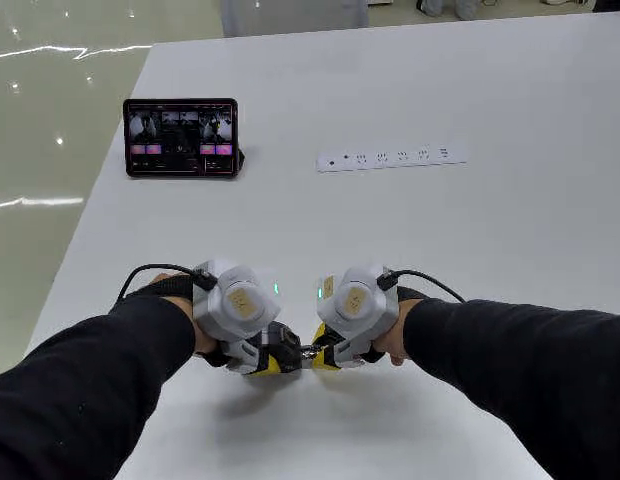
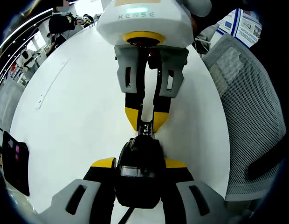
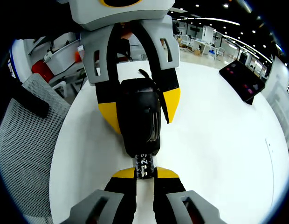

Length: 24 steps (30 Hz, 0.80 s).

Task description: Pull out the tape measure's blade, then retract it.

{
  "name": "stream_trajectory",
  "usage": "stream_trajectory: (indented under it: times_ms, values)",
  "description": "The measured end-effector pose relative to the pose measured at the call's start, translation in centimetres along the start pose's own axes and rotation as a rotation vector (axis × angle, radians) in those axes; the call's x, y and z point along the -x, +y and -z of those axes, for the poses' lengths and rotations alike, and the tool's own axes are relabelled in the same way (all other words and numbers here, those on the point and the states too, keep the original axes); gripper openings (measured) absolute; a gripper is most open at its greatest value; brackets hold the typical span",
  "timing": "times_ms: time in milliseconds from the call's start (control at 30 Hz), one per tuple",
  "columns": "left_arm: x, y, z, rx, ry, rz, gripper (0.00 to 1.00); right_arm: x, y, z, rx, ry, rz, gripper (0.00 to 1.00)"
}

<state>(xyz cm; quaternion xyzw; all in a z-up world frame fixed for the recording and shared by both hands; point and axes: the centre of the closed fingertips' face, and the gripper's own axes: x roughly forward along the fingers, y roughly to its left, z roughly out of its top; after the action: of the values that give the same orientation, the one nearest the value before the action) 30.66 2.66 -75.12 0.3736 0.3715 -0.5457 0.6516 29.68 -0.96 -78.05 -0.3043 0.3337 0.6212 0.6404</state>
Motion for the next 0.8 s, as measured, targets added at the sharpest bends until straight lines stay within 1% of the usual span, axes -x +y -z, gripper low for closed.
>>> stream_trajectory:
  times_ms: [367, 800]
  values:
    - [-0.03, 0.07, -0.01, 0.000, 0.003, -0.002, 0.33, 0.17, -0.01, 0.04, -0.003, 0.005, -0.004, 0.09]
    - [-0.05, 0.06, -0.04, 0.004, -0.002, 0.001, 0.33, 0.77, -0.09, 0.81, -0.027, 0.020, -0.019, 0.09]
